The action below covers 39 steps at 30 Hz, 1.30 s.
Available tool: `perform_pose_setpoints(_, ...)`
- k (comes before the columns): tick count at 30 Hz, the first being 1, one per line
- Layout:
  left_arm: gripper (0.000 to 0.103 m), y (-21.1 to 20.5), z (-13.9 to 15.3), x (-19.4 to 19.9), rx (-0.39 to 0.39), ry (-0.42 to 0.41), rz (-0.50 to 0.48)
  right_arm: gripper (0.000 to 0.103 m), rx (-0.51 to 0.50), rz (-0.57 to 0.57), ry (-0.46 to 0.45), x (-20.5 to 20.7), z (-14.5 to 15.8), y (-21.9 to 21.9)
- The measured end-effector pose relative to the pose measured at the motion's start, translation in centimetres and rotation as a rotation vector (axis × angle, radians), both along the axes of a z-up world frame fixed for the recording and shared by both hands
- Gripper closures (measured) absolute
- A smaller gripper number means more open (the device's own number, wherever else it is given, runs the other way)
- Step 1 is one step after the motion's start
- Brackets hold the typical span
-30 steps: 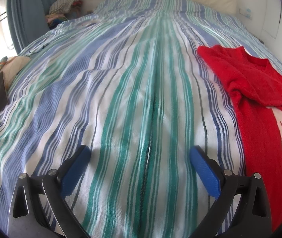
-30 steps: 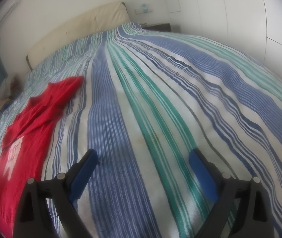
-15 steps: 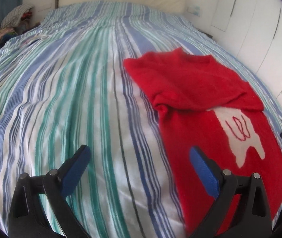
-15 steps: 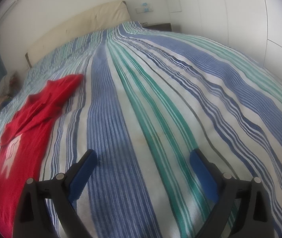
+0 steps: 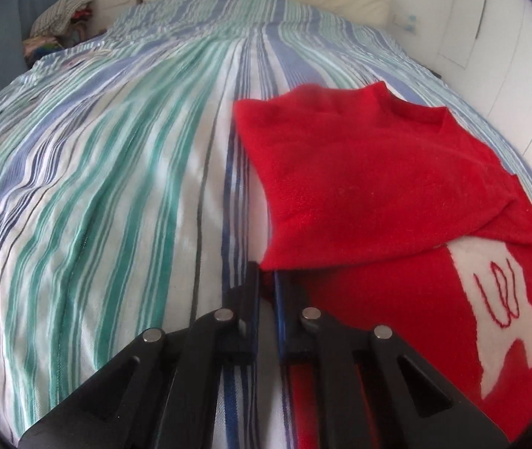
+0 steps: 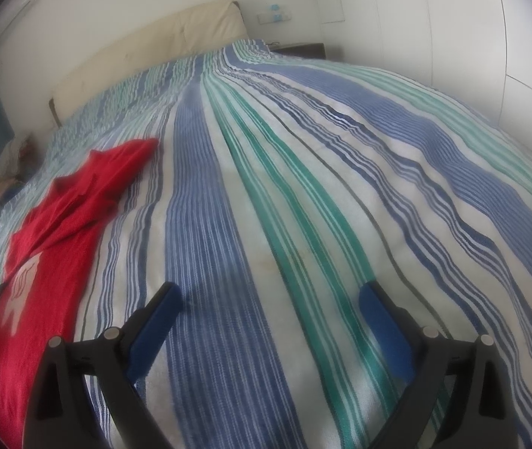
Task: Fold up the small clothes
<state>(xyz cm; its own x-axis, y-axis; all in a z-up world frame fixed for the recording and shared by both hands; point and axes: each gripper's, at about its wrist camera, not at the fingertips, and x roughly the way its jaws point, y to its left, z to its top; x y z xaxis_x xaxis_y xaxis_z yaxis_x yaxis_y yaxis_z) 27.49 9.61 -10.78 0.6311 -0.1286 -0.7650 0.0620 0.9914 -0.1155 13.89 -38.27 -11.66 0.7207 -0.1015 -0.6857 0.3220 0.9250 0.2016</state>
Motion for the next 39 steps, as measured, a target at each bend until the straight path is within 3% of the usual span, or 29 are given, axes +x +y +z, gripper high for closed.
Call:
perform_pose_setpoints(6,0.093,1.1,0.6,-0.5,-0.052,0.032,0.025,0.006,-0.003,0.003,0.008,0.1,0.1,0.0)
perform_pose_setpoints(8,0.083,2.0,1.3,-1.7,-0.053,0.056,0.054,0.006,0.003,0.003,0.006,0.0,0.1,0.0)
perform_pose_setpoints(10,0.043,2.4,2.5,-3.1,-0.018,0.056,0.079,0.006,0.011,0.004,0.005,0.0,0.2,-0.1)
perform_pose_setpoints(12,0.018,2.7,4.1,-5.3,0.052,0.027,0.118,0.006,0.014,0.005,0.008,0.0,0.2,-0.1)
perform_pose_setpoints(13,0.013,2.8,4.7,-6.1,0.078,0.01,0.132,0.006,0.013,0.005,0.011,0.0,0.3,-0.1)
perform_pose_setpoints(17,0.012,3.4,6.2,-9.0,0.12,0.008,0.168,0.006,0.012,0.008,0.007,-0.1,0.6,0.3)
perform_pose_setpoints(21,0.012,4.1,6.7,-11.0,0.076,0.02,0.184,0.007,0.004,0.041,-0.015,-0.4,1.1,1.3)
perform_pose_setpoints(39,0.012,3.0,3.0,-16.8,-0.03,0.091,0.115,0.007,-0.112,0.112,-0.12,-2.5,3.2,4.3)
